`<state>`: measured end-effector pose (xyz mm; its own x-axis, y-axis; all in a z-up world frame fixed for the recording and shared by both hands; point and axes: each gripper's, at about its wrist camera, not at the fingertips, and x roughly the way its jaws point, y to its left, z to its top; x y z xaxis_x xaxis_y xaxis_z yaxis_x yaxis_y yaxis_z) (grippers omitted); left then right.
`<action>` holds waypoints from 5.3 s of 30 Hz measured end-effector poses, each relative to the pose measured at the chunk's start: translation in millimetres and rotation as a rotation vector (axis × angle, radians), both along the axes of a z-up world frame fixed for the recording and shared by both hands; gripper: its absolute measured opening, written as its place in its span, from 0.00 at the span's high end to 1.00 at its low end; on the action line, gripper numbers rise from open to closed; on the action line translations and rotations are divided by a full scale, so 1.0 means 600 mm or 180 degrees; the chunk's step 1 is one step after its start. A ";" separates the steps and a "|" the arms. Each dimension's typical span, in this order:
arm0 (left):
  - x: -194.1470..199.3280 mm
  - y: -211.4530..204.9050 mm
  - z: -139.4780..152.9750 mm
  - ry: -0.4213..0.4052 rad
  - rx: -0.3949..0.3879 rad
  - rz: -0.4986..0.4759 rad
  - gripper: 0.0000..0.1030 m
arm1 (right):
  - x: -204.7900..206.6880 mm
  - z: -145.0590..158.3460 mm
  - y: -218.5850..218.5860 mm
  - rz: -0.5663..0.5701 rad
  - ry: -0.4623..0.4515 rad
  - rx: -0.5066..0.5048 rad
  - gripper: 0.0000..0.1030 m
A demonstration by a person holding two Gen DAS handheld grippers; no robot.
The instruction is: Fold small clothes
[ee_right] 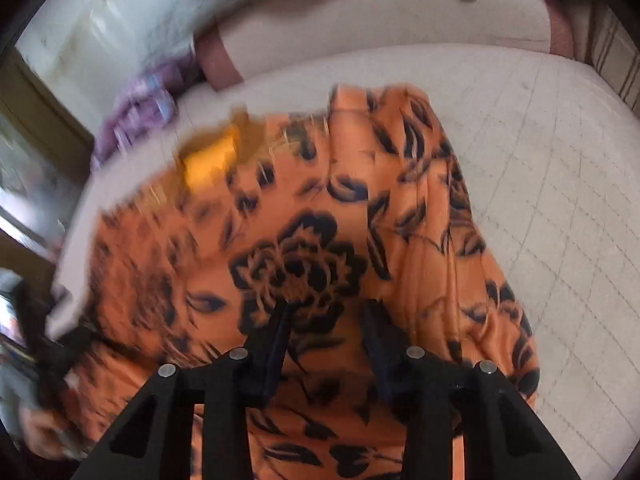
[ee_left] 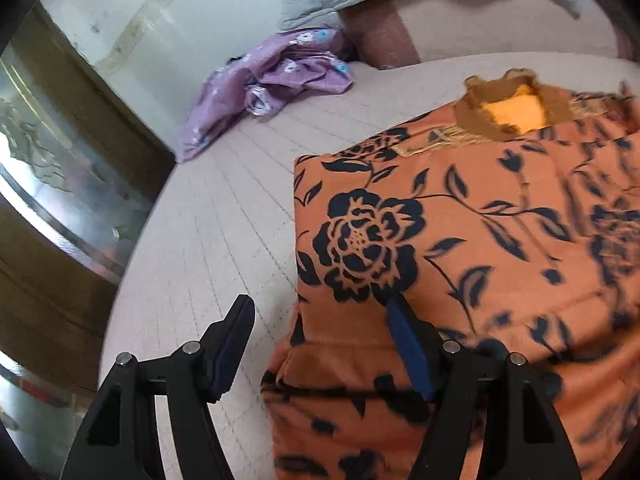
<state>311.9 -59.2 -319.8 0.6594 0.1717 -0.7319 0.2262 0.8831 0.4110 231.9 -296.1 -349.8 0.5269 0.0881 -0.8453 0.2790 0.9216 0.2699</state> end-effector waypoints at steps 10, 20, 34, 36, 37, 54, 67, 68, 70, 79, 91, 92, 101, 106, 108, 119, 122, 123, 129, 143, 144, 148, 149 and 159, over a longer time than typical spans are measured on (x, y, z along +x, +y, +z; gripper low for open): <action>-0.191 0.170 0.045 0.0228 -0.1032 -0.0084 0.21 | -0.263 0.083 -0.081 -0.0316 -0.0664 0.0494 0.21; -0.315 0.250 -0.022 0.0895 -0.1461 0.0294 0.21 | -0.446 -0.033 -0.128 -0.0592 0.0016 0.1118 0.22; -0.359 0.280 -0.042 0.1262 -0.1678 0.0514 0.40 | -0.448 -0.050 -0.023 -0.0213 0.0584 0.0452 0.50; -0.360 0.276 -0.042 0.1244 -0.1668 0.0449 0.42 | -0.445 -0.048 -0.021 -0.0173 0.0513 0.0580 0.44; -0.360 0.275 -0.042 0.1252 -0.1680 0.0398 0.63 | -0.441 -0.048 -0.016 -0.0149 0.0521 0.0531 0.46; -0.109 0.240 0.193 0.0848 -0.2477 -0.0179 0.94 | -0.274 0.189 -0.131 -0.0289 -0.0755 0.0791 0.92; 0.215 0.115 -0.023 0.0747 -0.2237 0.0499 0.92 | 0.046 -0.026 -0.258 -0.1277 -0.0888 0.1711 0.58; 0.208 0.115 -0.020 0.0634 -0.2265 0.0487 0.92 | 0.050 -0.044 -0.263 -0.1344 -0.0793 0.1774 0.48; 0.186 0.113 -0.005 0.0418 -0.2285 0.0446 0.90 | 0.050 -0.038 -0.270 -0.1326 -0.0859 0.1868 0.32; 0.061 0.080 0.104 -0.0568 -0.1061 0.0498 0.33 | 0.025 0.097 -0.137 -0.0349 -0.0868 0.0509 0.45; 0.181 0.033 -0.004 0.0514 -0.1186 -0.0039 0.79 | 0.128 -0.004 -0.100 0.0024 -0.0346 0.0531 0.71; 0.191 0.038 0.001 0.0417 -0.1389 -0.0005 0.79 | 0.139 -0.007 -0.109 -0.0076 -0.0466 0.0615 0.71; 0.214 0.099 0.026 0.0135 -0.1907 0.0561 0.60 | 0.136 0.010 -0.161 -0.0574 -0.1053 0.1222 0.68; 0.180 0.119 0.023 0.0322 -0.1491 0.0846 0.60 | 0.084 0.025 -0.170 -0.0627 -0.0909 0.1182 0.68; 0.156 0.131 0.025 0.0362 -0.1378 0.0897 0.60 | 0.051 0.045 -0.170 -0.0603 -0.0944 0.1129 0.68; 0.067 0.126 0.010 0.0465 -0.0924 0.0718 0.60 | 0.209 0.014 0.057 0.0450 -0.0281 0.0879 0.68; 0.083 0.122 0.003 0.0505 -0.0863 0.0719 0.60 | 0.267 0.002 0.055 0.0196 -0.0406 0.0813 0.68; 0.087 0.119 0.004 0.0486 -0.0818 0.0713 0.60 | 0.286 0.002 0.040 0.0004 -0.0512 0.0882 0.68; 0.095 0.127 0.027 0.0295 -0.0794 0.0733 0.58 | 0.242 0.039 -0.042 -0.0532 -0.0928 0.1185 0.68; -0.014 0.145 0.032 0.0402 -0.1401 0.0701 0.45 | -0.090 0.066 -0.110 -0.0683 -0.0715 0.1216 0.31; -0.006 0.136 0.008 0.0521 -0.1229 0.0724 0.45 | -0.087 0.048 -0.108 -0.0726 -0.0597 0.1152 0.32; 0.010 0.134 -0.026 0.0746 -0.1149 0.0751 0.43 | -0.069 -0.031 -0.117 -0.0895 -0.0053 0.1070 0.52; 0.004 0.139 -0.014 0.0714 -0.1220 0.0734 0.43 | -0.078 -0.018 -0.119 -0.0902 -0.0119 0.1112 0.51; -0.061 0.200 -0.010 0.0920 -0.2240 0.0855 0.32 | -0.176 -0.031 -0.104 -0.1213 -0.0355 0.2105 0.32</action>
